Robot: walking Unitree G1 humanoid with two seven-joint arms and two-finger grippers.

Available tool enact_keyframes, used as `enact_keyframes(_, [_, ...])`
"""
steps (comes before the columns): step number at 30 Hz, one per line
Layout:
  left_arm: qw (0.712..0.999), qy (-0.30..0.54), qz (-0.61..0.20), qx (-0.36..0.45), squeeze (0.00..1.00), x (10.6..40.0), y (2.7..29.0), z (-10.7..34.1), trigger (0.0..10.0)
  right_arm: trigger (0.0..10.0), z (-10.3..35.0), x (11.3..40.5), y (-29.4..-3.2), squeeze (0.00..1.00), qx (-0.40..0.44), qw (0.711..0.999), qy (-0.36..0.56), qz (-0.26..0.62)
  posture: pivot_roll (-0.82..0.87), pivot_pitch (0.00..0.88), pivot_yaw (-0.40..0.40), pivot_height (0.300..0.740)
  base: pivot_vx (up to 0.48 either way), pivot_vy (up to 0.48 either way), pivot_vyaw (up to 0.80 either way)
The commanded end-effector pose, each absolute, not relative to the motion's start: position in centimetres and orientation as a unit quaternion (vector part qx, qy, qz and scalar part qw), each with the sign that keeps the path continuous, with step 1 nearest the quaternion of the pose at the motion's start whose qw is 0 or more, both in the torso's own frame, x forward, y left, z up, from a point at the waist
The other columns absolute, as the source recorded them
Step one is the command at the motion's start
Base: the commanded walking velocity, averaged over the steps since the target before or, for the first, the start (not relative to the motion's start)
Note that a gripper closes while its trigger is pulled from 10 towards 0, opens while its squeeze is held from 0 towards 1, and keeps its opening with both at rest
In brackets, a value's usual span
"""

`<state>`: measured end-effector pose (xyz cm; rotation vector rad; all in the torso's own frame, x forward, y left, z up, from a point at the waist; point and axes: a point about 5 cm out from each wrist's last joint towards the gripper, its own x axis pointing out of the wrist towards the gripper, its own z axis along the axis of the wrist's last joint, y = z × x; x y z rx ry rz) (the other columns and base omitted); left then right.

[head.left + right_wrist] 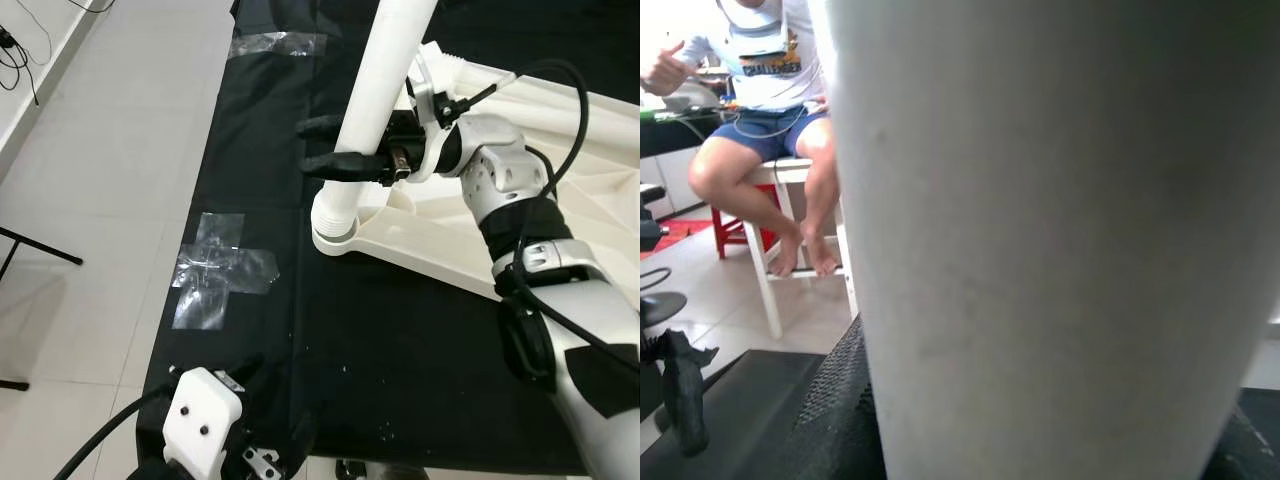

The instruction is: Building children table

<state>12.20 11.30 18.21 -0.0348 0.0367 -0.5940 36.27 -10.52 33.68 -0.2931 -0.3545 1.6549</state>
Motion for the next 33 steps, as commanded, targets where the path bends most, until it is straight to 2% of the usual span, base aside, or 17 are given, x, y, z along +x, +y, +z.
enact_keyframes(1, [0.954, 0.024, -0.298, -0.016, 0.00, 11.7, 11.1, 18.1, 10.0, 10.0, 32.8, 36.3, -10.6, 0.00, -0.141, 0.651, -0.127, 0.735, 0.10, 0.466, -0.069, 0.740, 0.000, 0.000, 0.00])
enact_keyframes(9, [0.956, 0.014, -0.294, -0.015, 0.00, 11.3, 10.9, 18.1, 10.0, 10.0, 32.8, 35.9, -9.9, 0.00, -0.165, 0.631, -0.117, 0.749, 0.10, 0.474, -0.083, 0.740, 0.000, 0.000, 0.00])
enact_keyframes(14, [0.956, 0.004, -0.292, -0.014, 0.00, 11.2, 10.6, 18.2, 10.0, 10.0, 32.1, 34.9, -8.9, 0.00, -0.200, 0.593, -0.098, 0.773, 0.10, 0.479, -0.098, 0.740, 0.000, 0.000, 0.00])
enact_keyframes(28, [0.957, -0.003, -0.289, -0.016, 0.00, 10.8, 10.7, 18.3, 10.0, 10.0, 31.7, 33.0, -8.0, 0.00, -0.191, 0.534, -0.078, 0.820, 0.11, 0.486, -0.105, 0.740, 0.000, 0.000, 0.00])
enact_keyframes(33, [0.957, -0.005, -0.289, -0.015, 0.00, 10.8, 10.7, 18.3, 10.0, 10.0, 31.5, 32.8, -7.9, 0.00, -0.202, 0.523, -0.069, 0.825, 0.11, 0.485, -0.105, 0.740, 0.000, 0.000, 0.00])
